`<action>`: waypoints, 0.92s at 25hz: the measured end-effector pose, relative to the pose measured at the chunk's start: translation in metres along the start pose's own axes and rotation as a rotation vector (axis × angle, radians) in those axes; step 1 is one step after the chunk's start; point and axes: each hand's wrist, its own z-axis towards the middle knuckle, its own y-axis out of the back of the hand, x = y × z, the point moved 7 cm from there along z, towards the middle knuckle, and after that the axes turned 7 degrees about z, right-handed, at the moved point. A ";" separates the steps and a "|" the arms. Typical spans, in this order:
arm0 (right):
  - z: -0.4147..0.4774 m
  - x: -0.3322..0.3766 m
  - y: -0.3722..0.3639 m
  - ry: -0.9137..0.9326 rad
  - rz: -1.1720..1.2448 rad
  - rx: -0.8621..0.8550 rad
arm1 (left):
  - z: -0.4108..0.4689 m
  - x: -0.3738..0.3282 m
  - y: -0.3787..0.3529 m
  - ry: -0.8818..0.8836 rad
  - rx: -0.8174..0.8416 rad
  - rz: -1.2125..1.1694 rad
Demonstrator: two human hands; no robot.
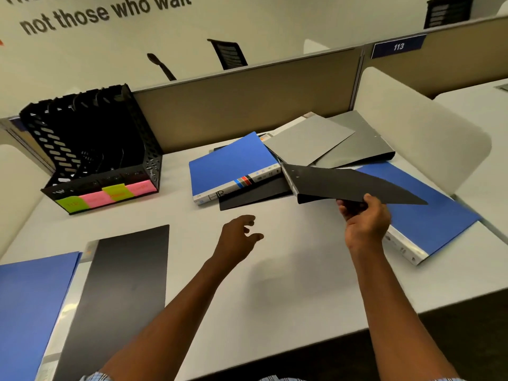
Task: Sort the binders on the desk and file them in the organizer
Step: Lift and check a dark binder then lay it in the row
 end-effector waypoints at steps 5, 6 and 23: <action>-0.006 0.039 0.000 -0.079 0.075 0.034 | 0.016 -0.032 0.022 -0.087 -0.093 -0.057; -0.007 0.046 0.001 -0.107 0.085 0.038 | 0.019 -0.039 0.025 -0.117 -0.106 -0.037; 0.008 0.093 0.015 -0.327 0.353 0.198 | 0.015 -0.117 0.040 -0.581 -0.044 0.213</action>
